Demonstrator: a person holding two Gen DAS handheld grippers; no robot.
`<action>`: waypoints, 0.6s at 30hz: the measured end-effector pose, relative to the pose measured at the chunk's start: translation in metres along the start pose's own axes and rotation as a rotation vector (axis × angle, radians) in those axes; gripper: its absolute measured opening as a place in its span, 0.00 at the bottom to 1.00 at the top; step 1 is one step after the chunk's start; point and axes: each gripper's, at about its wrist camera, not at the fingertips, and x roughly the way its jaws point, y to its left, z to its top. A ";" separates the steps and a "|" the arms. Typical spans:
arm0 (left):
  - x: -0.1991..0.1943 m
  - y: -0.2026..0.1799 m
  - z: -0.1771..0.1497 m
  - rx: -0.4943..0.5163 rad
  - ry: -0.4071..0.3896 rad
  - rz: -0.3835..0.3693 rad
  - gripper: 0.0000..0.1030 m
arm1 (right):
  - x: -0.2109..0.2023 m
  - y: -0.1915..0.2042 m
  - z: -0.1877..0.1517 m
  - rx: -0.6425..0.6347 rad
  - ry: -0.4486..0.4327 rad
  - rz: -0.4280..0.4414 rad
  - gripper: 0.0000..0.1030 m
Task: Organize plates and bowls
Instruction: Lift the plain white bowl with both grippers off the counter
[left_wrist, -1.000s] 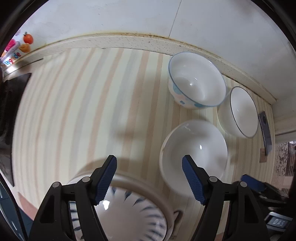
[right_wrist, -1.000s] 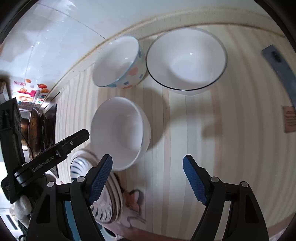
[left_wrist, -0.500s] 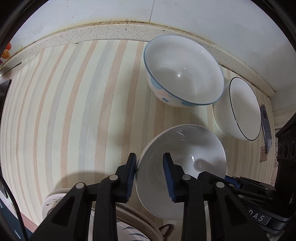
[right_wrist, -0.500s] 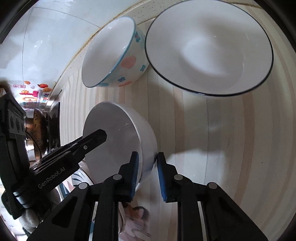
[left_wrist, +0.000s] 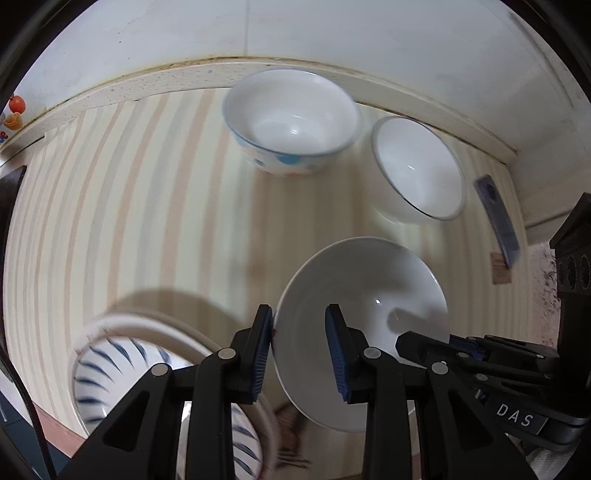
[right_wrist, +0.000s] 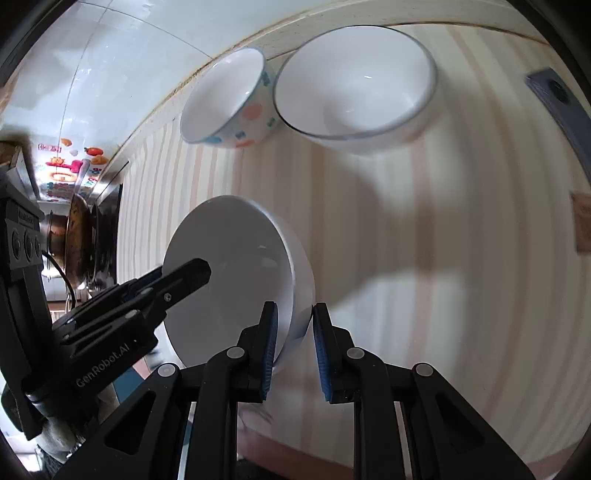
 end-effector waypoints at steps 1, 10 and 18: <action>-0.001 -0.007 -0.005 0.009 -0.002 -0.005 0.26 | -0.004 -0.003 -0.007 0.001 -0.001 -0.005 0.21; 0.006 -0.047 -0.061 0.092 0.038 -0.014 0.26 | -0.025 -0.042 -0.071 0.025 0.014 -0.040 0.21; 0.021 -0.065 -0.092 0.158 0.077 0.006 0.26 | -0.023 -0.068 -0.108 0.077 0.017 -0.037 0.21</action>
